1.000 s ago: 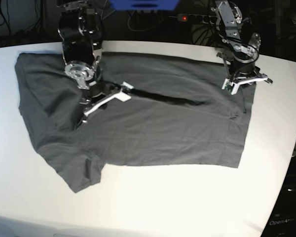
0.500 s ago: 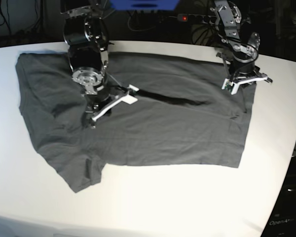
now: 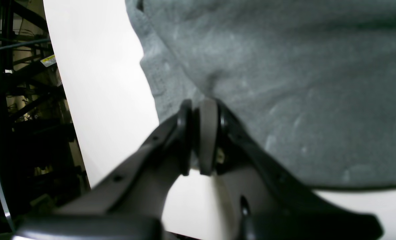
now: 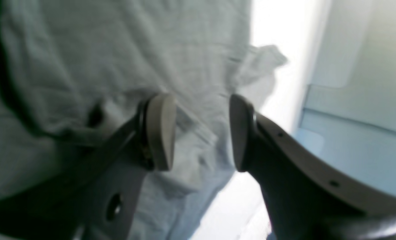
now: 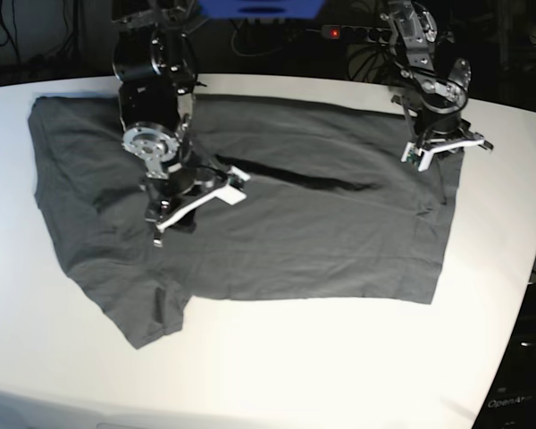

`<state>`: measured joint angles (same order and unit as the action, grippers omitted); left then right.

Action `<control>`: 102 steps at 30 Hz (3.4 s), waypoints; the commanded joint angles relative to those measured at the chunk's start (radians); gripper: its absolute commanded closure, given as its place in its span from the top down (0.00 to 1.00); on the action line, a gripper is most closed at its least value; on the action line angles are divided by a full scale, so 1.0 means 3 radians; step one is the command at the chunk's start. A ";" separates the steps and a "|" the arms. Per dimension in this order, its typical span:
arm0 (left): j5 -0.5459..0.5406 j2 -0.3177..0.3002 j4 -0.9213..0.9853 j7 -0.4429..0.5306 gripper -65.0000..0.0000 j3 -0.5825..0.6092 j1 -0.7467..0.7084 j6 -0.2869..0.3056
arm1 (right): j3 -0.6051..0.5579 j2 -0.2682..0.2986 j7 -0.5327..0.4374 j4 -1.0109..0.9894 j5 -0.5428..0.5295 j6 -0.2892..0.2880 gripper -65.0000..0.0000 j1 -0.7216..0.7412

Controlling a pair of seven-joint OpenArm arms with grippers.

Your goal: Fold the T-shirt properly

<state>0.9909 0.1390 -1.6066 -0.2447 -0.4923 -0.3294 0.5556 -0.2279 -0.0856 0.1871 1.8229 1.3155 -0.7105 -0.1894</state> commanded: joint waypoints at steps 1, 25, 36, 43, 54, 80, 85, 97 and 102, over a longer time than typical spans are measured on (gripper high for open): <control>0.0050 0.0060 0.0156 -0.0481 0.10 -0.0019 -0.0147 0.0475 | 0.0000 -0.0014 -0.0002 0.0105 0.0011 0.0041 0.41 0.0036; 0.0045 0.0060 -0.0074 -0.0481 0.10 -0.0024 -0.0168 0.0475 | 0.1530 -0.0126 -0.0007 0.0079 -0.1053 0.0041 0.01 0.0036; 0.0045 0.0060 -0.0534 -0.0486 0.10 -0.0024 -0.0152 0.0475 | 0.1540 -0.0131 0.0008 0.0079 -0.1053 0.0041 0.00 -0.0046; 0.0045 0.0060 -0.0509 -0.0486 0.10 -0.0029 -0.0066 0.0475 | 0.1545 -0.0131 0.0003 0.0079 -0.1053 0.0041 0.00 -0.0082; 0.0065 0.0060 -0.0544 -0.0486 0.10 -0.0341 0.0277 0.0475 | 0.1540 -0.0126 -0.0007 0.0079 -0.1053 0.0041 0.00 -0.0149; 0.0479 -0.0031 0.0407 -0.0542 0.96 -0.0484 0.1980 0.0475 | 0.1545 -0.0188 0.0335 -0.0320 -0.1227 0.0041 0.62 0.0885; 0.0392 -0.0246 0.1169 -0.0900 0.96 -0.0545 0.2558 0.0475 | 0.1509 -0.0126 0.0739 -0.0381 -0.1350 0.0041 0.66 0.1181; -0.0978 -0.0875 0.2673 -0.1892 0.96 -0.0520 0.3433 0.0475 | 0.1509 0.0007 0.0923 -0.0749 -0.1329 0.0041 0.65 0.1345; -0.1638 -0.1151 0.3138 -0.2036 0.96 -0.0520 0.3648 0.0475 | 0.1509 0.0007 0.0918 -0.0760 -0.1329 0.0041 0.65 0.1243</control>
<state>0.5060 -0.1993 -0.6468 -0.8688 -0.6518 0.7170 0.7029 0.2283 -0.0856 0.4774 1.5780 0.9176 -0.7101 0.1570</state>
